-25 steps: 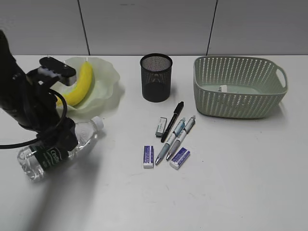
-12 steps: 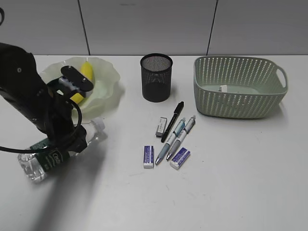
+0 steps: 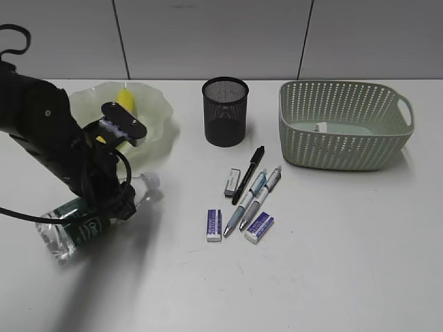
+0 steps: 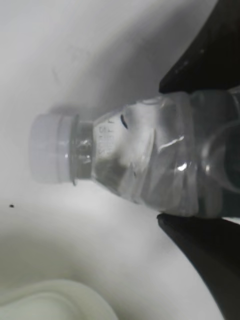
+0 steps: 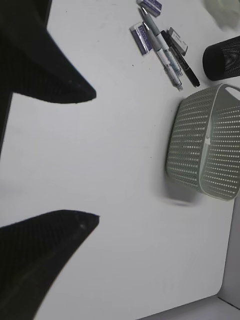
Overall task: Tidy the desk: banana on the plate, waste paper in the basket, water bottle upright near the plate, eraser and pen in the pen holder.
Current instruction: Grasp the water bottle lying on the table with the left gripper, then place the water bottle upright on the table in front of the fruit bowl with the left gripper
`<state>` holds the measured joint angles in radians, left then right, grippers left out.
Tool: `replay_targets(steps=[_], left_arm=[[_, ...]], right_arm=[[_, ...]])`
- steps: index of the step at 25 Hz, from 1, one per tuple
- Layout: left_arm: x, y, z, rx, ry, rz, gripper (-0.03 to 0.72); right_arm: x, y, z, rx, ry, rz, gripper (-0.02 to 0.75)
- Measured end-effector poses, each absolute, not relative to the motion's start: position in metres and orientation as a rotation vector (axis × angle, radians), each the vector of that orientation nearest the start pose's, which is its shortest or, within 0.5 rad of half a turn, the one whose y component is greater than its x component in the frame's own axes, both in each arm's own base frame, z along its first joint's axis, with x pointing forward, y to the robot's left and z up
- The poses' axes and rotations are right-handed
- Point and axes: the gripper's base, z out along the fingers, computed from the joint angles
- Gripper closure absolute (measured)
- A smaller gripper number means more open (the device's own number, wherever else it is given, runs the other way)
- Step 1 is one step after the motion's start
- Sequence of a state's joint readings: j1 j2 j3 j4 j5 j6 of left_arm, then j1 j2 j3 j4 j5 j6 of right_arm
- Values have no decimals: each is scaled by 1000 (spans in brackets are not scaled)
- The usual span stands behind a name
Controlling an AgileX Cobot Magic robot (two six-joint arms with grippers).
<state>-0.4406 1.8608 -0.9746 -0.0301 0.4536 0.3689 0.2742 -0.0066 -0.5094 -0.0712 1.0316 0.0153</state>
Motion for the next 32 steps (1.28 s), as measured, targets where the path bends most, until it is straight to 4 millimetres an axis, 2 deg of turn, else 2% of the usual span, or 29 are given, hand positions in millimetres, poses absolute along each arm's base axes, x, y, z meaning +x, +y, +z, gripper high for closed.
replay_targets(steps=[7,11,14,17,19,22,26,28,32], left_arm=[[283,-184,131,1216,2542,-93,171],[271,-189,145,1152,2578,-177,171],[268,-182,179,1063,2520,-223,171],[266,-167,212,929,2412,-251,178],[259,-153,224,828,2363,-270,183],[239,-131,224,696,2320,-284,183],[211,-110,211,563,2242,-271,183],[206,-102,205,458,2184,-259,183],[211,-95,198,310,2118,-225,183]], right_arm=[[-4,-7,282,-256,1982,101,210],[-4,-7,282,-256,1982,101,210],[-4,-7,282,-256,1982,101,210],[-4,-7,282,-255,1982,102,210],[-4,-7,282,-255,1982,102,210],[-4,-7,282,-255,1982,102,210],[-4,-7,282,-255,1982,102,210],[-4,-7,282,-255,1982,102,210],[-4,-7,282,-255,1982,102,210]])
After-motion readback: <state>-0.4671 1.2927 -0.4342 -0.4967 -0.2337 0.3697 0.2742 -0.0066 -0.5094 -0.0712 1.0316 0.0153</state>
